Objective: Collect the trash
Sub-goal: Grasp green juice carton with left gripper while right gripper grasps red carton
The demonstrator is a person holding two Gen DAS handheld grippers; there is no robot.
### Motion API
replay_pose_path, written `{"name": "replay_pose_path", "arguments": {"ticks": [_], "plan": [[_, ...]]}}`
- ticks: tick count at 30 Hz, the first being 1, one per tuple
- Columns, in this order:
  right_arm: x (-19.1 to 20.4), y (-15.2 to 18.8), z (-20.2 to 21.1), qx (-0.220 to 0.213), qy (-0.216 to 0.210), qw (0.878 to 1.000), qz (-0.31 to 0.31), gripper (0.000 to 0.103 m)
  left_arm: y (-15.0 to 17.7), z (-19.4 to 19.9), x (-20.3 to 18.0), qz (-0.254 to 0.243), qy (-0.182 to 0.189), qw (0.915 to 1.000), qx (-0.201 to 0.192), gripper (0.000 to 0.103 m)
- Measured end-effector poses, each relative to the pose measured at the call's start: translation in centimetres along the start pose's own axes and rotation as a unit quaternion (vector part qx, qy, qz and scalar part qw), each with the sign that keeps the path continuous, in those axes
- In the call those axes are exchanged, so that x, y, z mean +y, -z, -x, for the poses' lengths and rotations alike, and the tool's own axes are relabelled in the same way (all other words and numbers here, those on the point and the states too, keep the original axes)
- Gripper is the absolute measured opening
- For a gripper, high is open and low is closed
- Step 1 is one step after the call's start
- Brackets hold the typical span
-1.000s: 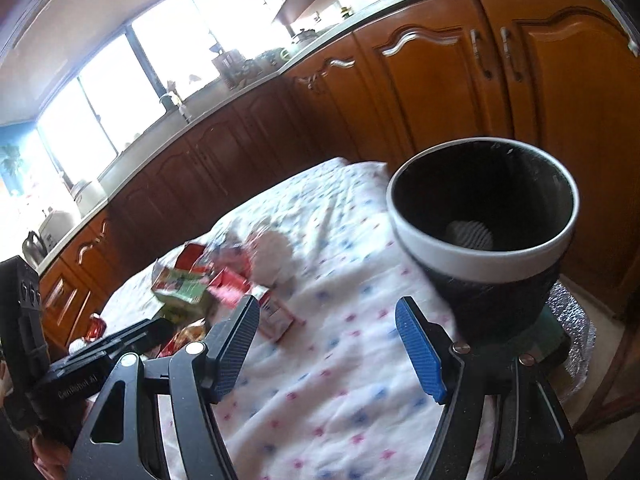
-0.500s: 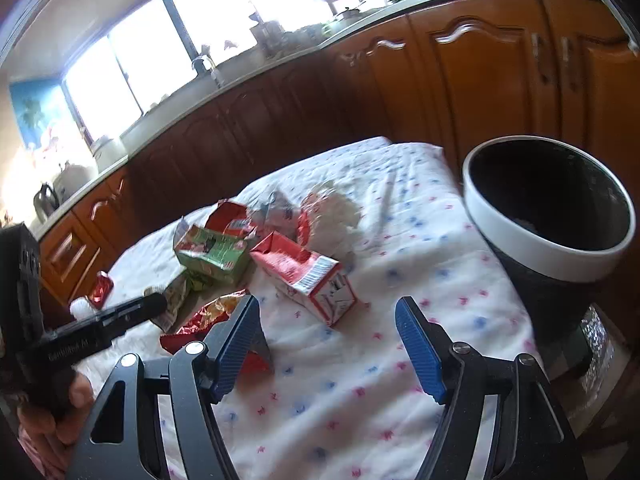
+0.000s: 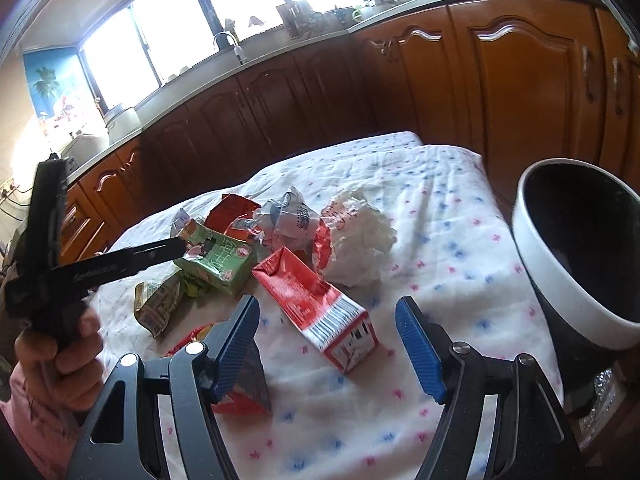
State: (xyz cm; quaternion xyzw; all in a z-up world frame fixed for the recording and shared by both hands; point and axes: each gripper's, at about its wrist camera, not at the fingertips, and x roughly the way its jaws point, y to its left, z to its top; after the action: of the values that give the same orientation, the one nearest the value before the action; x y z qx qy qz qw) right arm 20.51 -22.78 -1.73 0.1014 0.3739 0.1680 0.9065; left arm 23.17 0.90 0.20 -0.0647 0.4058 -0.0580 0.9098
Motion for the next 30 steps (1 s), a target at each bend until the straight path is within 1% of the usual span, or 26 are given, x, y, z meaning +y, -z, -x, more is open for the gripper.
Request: {"name": "replay_pose_path", "arguments": {"ticks": [5, 10, 12, 14, 15, 16, 17, 19, 26, 28, 30], "plan": [[-0.1, -0.3, -1.5, 0.013, -0.007, 1.000, 0.002, 0.072, -1.4, -2.5, 0.2, -0.011, 0.011, 0.9996, 0.022, 0.057], [-0.1, -0.2, -2.4, 0.024, -0.007, 1.000, 0.009, 0.072, -1.5, -4.6, -0.5, -0.030, -0.002, 0.9987, 0.042, 0.057], [0.0, -0.2, -2.6, 0.026, -0.004, 1.000, 0.013, 0.070, -1.3, -4.9, -0.4, -0.029, 0.007, 0.9986, 0.045, 0.057], [0.0, -0.1, -2.6, 0.029, -0.004, 0.999, 0.015, 0.055, -1.2, -4.7, -0.8, -0.036, 0.004, 0.9986, 0.038, 0.056], [0.0, -0.1, -2.6, 0.029, -0.002, 0.999, 0.016, 0.053, -1.1, -4.5, -1.0, -0.039, 0.002, 0.9986, 0.034, 0.053], [0.1, -0.1, -2.5, 0.028, 0.004, 0.999, 0.017, 0.043, -1.1, -4.3, -1.0, -0.041, 0.002, 0.9987, 0.030, 0.049], [0.1, 0.0, -2.4, 0.028, 0.007, 0.999, 0.018, 0.038, -1.0, -3.8, -1.0, -0.042, 0.003, 0.9988, 0.024, 0.047], [-0.1, 0.2, -2.2, 0.028, 0.009, 0.999, 0.013, 0.036, -0.8, -2.9, -1.0, -0.038, 0.008, 0.9991, 0.016, 0.040], [-0.4, 1.2, -0.8, 0.023, 0.009, 1.000, 0.001, 0.034, 1.0, -0.4, -2.3, -0.045, 0.027, 0.9986, 0.001, 0.035], [-0.3, 1.5, -0.4, 0.022, 0.008, 1.000, -0.001, 0.034, 1.8, 0.4, -2.6, -0.044, 0.040, 0.9982, 0.002, 0.032], [-0.2, 1.6, -0.2, 0.025, 0.013, 1.000, 0.003, 0.034, 2.8, 0.8, -2.9, -0.047, 0.051, 0.9976, 0.008, 0.032]]}}
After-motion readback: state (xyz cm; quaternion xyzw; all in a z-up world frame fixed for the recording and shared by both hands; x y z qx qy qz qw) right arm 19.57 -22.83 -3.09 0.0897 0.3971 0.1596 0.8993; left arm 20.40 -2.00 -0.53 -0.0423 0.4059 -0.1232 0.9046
